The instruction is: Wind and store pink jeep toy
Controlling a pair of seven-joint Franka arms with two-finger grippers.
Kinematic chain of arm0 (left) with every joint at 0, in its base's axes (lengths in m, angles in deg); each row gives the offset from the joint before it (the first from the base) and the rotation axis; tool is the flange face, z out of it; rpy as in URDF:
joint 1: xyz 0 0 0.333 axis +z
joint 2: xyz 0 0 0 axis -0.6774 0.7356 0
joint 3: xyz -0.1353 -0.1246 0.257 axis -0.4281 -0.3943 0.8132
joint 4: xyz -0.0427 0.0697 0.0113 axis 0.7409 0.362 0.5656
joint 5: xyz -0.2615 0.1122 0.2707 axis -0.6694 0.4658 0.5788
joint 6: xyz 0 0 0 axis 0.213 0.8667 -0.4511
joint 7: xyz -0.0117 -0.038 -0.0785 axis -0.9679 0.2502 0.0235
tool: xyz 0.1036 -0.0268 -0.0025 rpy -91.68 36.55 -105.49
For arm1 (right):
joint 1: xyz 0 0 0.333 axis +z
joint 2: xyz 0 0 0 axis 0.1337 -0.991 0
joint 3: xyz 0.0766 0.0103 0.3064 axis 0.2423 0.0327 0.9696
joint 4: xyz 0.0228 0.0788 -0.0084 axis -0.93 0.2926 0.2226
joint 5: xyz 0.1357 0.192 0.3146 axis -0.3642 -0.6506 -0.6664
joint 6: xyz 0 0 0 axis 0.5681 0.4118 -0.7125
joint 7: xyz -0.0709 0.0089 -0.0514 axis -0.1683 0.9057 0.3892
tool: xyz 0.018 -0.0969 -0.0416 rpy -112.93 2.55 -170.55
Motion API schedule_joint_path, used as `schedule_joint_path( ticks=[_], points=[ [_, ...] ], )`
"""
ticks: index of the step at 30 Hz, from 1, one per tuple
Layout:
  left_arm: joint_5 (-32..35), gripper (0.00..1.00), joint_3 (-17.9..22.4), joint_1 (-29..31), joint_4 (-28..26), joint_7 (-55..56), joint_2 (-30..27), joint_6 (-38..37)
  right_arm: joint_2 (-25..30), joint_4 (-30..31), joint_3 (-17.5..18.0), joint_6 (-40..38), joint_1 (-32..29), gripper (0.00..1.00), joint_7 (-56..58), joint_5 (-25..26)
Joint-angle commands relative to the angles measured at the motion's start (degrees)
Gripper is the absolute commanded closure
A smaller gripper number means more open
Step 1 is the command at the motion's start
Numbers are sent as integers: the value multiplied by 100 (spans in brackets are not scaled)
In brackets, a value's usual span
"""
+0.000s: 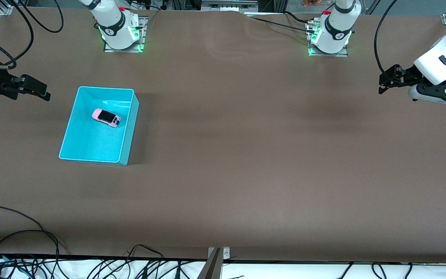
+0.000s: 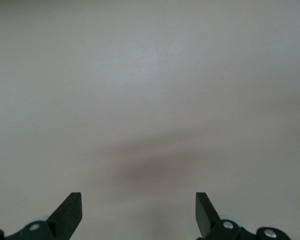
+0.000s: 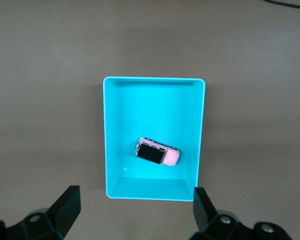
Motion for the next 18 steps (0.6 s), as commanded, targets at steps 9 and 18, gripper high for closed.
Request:
schedule_joint_path(
  ticks=[9,18],
  points=[
    [113,0,10,-55,220,80,109,-107,70,85,49,80,-65,0,113,-46],
    [113,0,10,-46,220,80,109,-107,61,85,49,72,-56,0,148,60]
  ],
)
